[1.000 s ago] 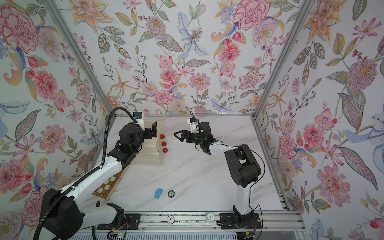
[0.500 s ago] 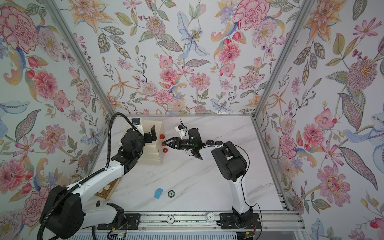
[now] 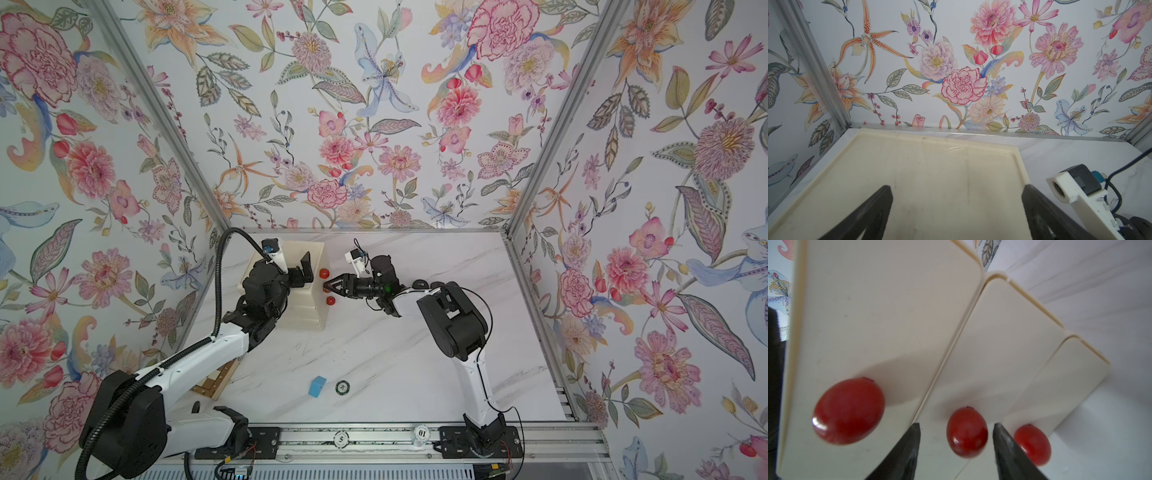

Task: Take the mice out of the drawer
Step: Open the drawer in the storage box.

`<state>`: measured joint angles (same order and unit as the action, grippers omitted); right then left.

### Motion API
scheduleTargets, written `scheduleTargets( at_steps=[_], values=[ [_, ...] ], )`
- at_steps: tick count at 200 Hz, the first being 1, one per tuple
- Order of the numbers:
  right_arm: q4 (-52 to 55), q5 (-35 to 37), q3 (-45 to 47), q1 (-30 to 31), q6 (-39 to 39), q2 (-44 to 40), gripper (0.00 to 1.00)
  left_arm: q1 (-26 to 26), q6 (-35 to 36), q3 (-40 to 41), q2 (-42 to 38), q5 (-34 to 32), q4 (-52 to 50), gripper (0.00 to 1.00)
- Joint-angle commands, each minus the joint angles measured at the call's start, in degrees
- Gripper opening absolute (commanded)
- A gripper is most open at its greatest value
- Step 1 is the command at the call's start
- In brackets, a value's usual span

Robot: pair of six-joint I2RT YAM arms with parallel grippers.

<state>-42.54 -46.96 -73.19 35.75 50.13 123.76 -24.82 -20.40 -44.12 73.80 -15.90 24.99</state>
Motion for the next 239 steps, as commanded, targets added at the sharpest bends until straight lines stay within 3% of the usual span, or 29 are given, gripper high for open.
scheduleTargets(
  at_steps=[1, 126, 239],
  values=[
    [1.0, -0.2, -1.5, 0.7, -0.8, 0.9, 0.55, -0.4, -0.7, 1.0, -1.1, -1.3, 0.9, 1.0],
    [3.3, 3.0, 1.4, -1.1, -2.2, -1.7, 0.32, -0.3, -1.9, 2.0, -1.2, -1.4, 1.1, 1.0],
    [9.7, 6.3, 18.1, -11.0, -9.1, -14.7, 0.29, -0.3, -2.4, 2.2, -0.7, -1.6, 1.3, 1.0]
  ],
)
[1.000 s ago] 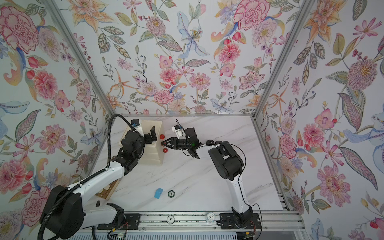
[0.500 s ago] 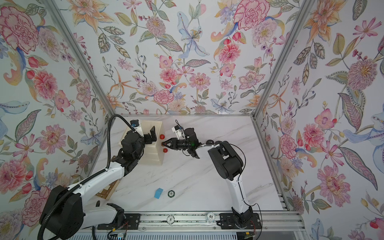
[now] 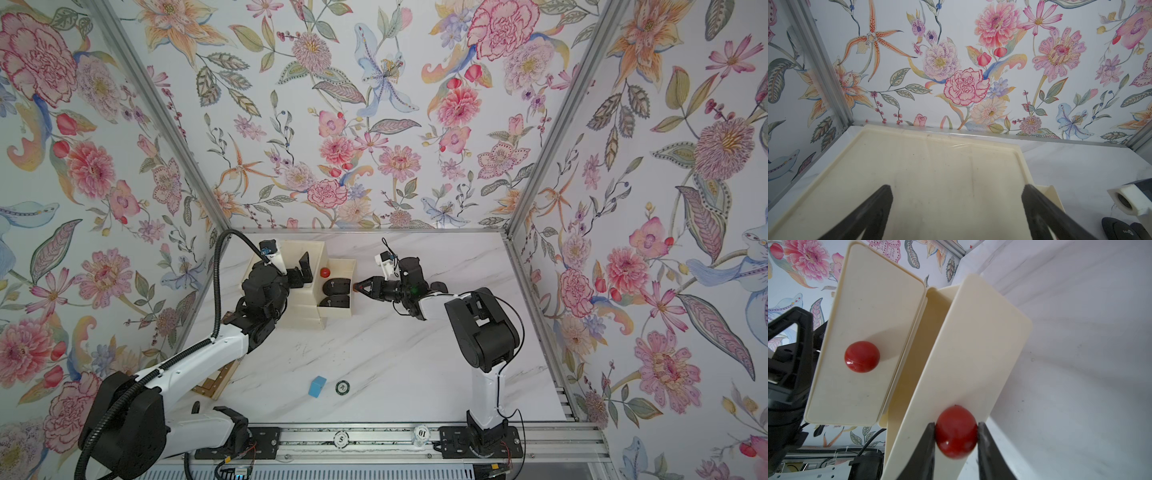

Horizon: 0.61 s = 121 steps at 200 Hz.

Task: Take the mice out of the drawer
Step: Open the drawer in the storage box.

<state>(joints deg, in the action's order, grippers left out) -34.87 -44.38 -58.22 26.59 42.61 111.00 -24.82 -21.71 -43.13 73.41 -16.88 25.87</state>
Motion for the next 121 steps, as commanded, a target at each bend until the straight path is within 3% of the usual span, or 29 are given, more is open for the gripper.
scheduleTargets(
  at_steps=[1, 27, 74, 121],
  values=[
    [2.0, 3.7, 3.2, -1.9, -1.6, -2.0, 0.29, -0.3, -1.1, 1.2, -0.3, -0.6, 0.5, 1.0],
    [2.8, 4.4, 4.1, -2.6, -2.8, -2.8, 0.36, -0.3, -1.1, 0.8, 0.2, -0.1, 0.6, 1.0],
    [10.2, 4.0, 0.0, -2.5, -9.3, -6.5, 0.66, -0.3, -1.3, 0.2, 0.3, 0.6, 0.5, 1.0],
    [20.6, 7.6, -2.9, -0.6, -14.1, -17.3, 0.91, -0.3, -2.5, -1.8, -2.2, 0.9, -3.0, 1.0]
  ],
)
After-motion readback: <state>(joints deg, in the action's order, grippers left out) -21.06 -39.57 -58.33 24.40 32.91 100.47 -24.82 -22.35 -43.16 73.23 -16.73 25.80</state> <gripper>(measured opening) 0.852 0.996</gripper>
